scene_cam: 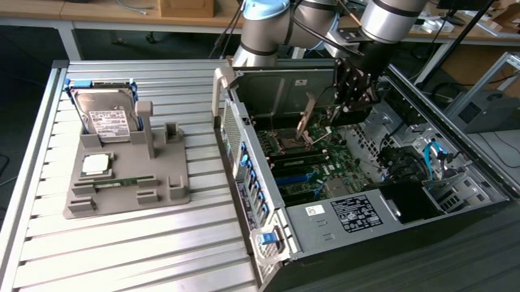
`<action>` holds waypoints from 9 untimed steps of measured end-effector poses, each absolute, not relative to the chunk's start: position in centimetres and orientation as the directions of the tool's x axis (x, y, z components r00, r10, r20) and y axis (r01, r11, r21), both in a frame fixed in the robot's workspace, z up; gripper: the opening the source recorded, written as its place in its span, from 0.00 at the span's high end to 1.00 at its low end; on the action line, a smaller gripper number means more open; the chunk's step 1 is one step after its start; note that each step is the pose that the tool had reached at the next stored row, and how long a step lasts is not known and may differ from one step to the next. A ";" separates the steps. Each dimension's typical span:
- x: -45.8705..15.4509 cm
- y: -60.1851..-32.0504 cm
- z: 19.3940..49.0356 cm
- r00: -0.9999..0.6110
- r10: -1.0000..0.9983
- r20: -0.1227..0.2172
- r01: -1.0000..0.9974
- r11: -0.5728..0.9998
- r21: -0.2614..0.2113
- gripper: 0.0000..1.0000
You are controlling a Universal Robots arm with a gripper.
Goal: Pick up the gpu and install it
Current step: 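Insert the gpu into the slot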
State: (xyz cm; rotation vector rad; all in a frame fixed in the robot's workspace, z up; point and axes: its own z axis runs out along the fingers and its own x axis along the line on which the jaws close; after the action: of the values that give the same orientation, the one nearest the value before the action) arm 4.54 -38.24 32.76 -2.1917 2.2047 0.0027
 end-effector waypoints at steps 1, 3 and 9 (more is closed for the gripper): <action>4.5 -38.2 32.7 -0.006 -1.000 -0.025 -1.000 0.006 -0.022 0.73; 4.5 -38.3 32.7 -0.005 -1.000 -0.024 -1.000 0.006 -0.022 0.73; 4.4 -38.3 32.6 -0.005 -1.000 -0.024 -1.000 0.006 -0.022 0.73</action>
State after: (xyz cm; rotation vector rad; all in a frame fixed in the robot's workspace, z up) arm 4.41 -38.30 32.63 -2.1923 2.2042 0.0028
